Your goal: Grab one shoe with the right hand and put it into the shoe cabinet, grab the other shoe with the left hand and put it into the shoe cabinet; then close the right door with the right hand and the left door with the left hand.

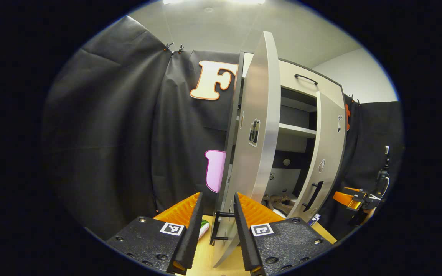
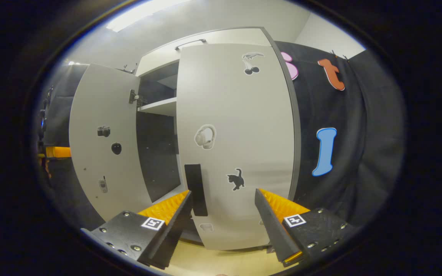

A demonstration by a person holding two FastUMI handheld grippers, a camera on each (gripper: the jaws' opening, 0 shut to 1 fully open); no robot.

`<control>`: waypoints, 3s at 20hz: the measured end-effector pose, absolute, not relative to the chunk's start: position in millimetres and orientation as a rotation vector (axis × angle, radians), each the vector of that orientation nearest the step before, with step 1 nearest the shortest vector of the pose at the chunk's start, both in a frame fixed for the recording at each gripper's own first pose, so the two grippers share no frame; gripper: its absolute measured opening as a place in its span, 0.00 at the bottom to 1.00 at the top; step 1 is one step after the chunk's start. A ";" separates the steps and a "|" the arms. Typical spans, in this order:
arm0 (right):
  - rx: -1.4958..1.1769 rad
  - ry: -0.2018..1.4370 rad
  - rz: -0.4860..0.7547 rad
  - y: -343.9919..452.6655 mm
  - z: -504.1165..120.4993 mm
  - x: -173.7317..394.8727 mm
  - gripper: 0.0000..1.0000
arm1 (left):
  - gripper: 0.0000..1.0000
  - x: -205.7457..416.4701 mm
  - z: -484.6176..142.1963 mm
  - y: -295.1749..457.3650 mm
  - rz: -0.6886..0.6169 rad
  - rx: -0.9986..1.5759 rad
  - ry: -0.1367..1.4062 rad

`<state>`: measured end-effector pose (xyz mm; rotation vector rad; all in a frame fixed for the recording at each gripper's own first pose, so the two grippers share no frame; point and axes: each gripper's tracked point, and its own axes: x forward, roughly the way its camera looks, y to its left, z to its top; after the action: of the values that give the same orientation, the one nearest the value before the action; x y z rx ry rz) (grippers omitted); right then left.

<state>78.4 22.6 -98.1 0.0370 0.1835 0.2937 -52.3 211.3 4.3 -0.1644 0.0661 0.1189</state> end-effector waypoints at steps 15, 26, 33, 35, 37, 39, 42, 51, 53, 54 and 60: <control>0.049 0.162 0.265 7.8 -88.1 64.5 0.97 | 0.49 6.8 -3.3 99.4 -0.128 -0.210 0.074; 0.064 0.142 0.227 -12.4 -76.1 51.8 0.97 | 0.49 32.4 -8.0 58.2 -0.194 -0.176 0.076; 0.070 0.126 0.223 -15.9 -68.5 50.6 0.97 | 0.49 31.5 -13.1 55.4 -0.197 -0.164 0.082; 0.071 0.121 0.225 -16.5 -66.9 50.3 0.98 | 0.49 31.6 -12.5 54.8 -0.200 -0.159 0.081; 0.070 0.120 0.225 -16.1 -67.4 50.2 0.97 | 0.49 32.7 -12.0 54.2 -0.204 -0.159 0.080; 0.069 0.121 0.226 -16.1 -67.6 50.9 0.97 | 0.49 32.6 -12.8 54.2 -0.205 -0.160 0.084; 0.069 0.118 0.226 -15.8 -67.3 50.5 0.97 | 0.49 32.4 -14.9 54.6 -0.200 -0.160 0.088; 0.062 0.106 0.218 -17.4 -64.0 51.1 0.97 | 0.49 34.0 -17.7 58.2 -0.172 -0.142 0.092; 0.059 0.103 0.209 -18.3 -63.8 50.4 0.97 | 0.49 35.0 -20.3 59.7 -0.165 -0.144 0.098; 0.057 0.101 0.202 -19.4 -62.7 50.8 0.97 | 0.49 36.6 -21.9 61.1 -0.162 -0.144 0.103; 0.033 0.072 0.126 -29.6 -51.6 48.5 0.97 | 0.49 41.7 -26.9 78.9 -0.074 -0.080 0.097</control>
<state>48.5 -29.6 -51.6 0.0330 0.0721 0.1256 41.7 78.9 -26.9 -0.0797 0.0966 -0.0737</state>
